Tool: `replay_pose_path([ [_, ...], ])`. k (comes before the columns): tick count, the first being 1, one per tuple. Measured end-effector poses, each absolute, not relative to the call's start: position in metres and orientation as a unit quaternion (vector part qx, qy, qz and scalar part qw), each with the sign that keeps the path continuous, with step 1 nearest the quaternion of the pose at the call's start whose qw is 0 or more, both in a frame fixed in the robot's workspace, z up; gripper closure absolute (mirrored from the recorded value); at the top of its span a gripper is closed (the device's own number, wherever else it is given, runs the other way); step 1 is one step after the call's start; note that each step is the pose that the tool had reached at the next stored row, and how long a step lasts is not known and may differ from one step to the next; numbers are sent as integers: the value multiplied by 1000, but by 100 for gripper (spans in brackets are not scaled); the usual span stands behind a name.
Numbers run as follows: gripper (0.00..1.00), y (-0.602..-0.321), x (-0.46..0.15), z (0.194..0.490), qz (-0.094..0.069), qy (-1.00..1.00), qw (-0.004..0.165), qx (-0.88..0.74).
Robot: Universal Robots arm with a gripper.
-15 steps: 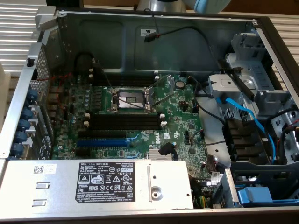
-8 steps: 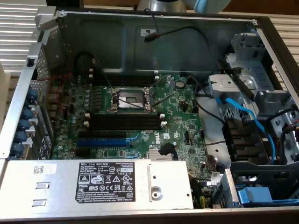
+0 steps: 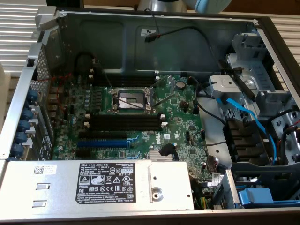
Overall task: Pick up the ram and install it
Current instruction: 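Pick up the ram and move it above insertion slot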
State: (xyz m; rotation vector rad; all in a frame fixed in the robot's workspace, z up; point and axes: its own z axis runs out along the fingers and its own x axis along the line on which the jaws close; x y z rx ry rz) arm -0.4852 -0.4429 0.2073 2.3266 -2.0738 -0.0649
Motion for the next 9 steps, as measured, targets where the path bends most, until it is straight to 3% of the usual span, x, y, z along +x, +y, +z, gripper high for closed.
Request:
replay_pose_path([
  [9, 87, -443, -485, 239, -21, -665, 12, 746],
])
